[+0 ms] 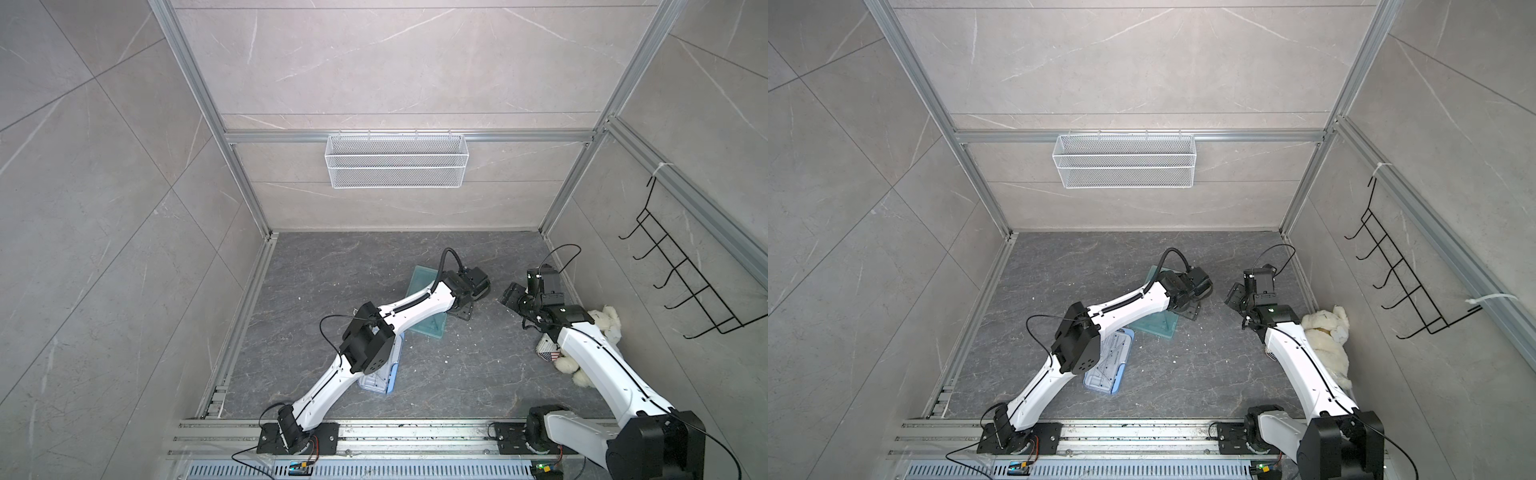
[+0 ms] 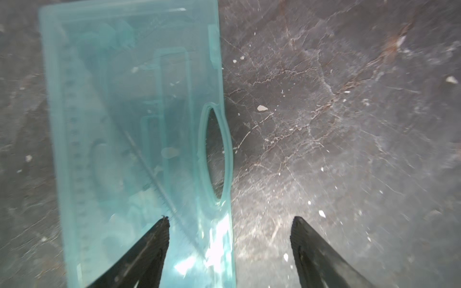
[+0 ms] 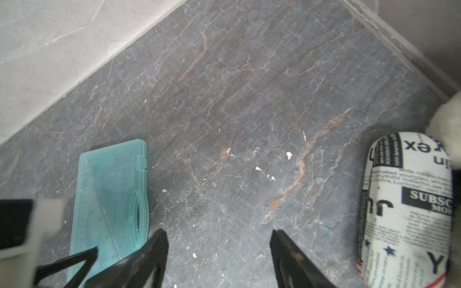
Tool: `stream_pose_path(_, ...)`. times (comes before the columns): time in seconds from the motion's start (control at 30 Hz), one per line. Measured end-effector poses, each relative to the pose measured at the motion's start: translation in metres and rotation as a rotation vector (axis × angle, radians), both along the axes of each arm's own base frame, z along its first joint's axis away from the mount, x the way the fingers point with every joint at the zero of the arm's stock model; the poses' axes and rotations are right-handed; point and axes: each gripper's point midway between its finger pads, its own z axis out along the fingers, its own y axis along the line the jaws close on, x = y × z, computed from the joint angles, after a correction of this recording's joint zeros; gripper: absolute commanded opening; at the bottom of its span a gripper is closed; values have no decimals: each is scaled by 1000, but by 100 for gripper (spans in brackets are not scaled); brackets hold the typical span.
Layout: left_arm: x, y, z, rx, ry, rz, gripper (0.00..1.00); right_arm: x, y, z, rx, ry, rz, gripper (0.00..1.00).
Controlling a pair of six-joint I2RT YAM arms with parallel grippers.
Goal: Open the ruler set and take out the ruler
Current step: Pick up the ruler set box at the center of the board.
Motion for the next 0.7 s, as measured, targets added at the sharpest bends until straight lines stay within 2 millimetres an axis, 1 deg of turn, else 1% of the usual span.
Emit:
stream_pose_path(0.13, 1, -3, -23, 12, 32, -1, 76, 0, -1, 0, 0, -2, -5, 69)
stream_pose_path(0.2, 3, -5, -20, -2, 30, 0, 73, 0, -1, -1, 2, 0, -7, 68)
stream_pose_path(0.3, 9, -14, -10, -50, 21, -1, 73, -2, -1, -4, 2, 7, -7, 66)
stream_pose_path(0.37, 13, -19, -8, -75, 17, -1, 73, -2, 0, -5, 6, 10, -6, 65)
stream_pose_path(0.47, 18, -24, -16, -87, 22, 1, 72, -2, 1, -5, 10, 10, -5, 62)
stream_pose_path(0.53, 19, -24, -26, -79, 30, 2, 71, -2, 1, -6, 12, 10, -5, 61)
stream_pose_path(0.6, 20, -22, -35, -70, 42, 6, 70, -1, 1, -5, 15, 8, -4, 59)
stream_pose_path(0.63, 21, -22, -38, -69, 43, 7, 67, -1, 1, -6, 15, 6, -4, 59)
stream_pose_path(0.7, 21, -23, -38, -71, 45, 8, 65, -1, 1, -6, 15, 5, -4, 55)
